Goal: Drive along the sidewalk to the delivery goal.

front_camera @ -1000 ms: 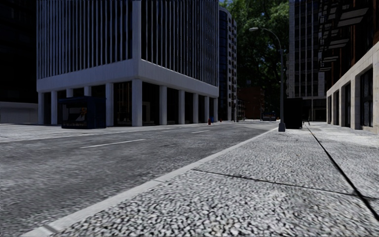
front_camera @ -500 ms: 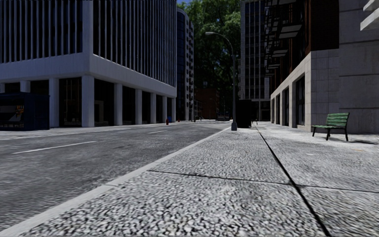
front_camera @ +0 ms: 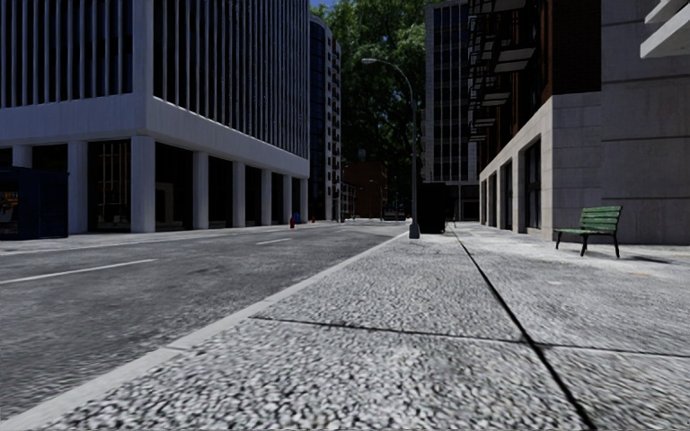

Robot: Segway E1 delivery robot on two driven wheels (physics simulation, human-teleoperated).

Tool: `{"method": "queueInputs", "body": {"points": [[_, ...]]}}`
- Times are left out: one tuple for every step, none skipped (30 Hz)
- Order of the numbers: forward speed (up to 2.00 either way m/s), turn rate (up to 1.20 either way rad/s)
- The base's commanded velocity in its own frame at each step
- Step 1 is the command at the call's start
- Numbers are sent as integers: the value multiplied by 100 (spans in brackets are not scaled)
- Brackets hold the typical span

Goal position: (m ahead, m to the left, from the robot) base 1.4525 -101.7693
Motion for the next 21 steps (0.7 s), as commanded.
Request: {"method": "queueInputs", "body": {"points": [[196,0],[196,0],[197,0],[197,0],[197,0],[197,0],[197,0],[197,0],[197,0],[197,0],[197,0],[197,0],[197,0],[197,0],[197,0],[197,0],[197,0],[197,-43],[197,-44],[197,-44],[197,-44]]}}
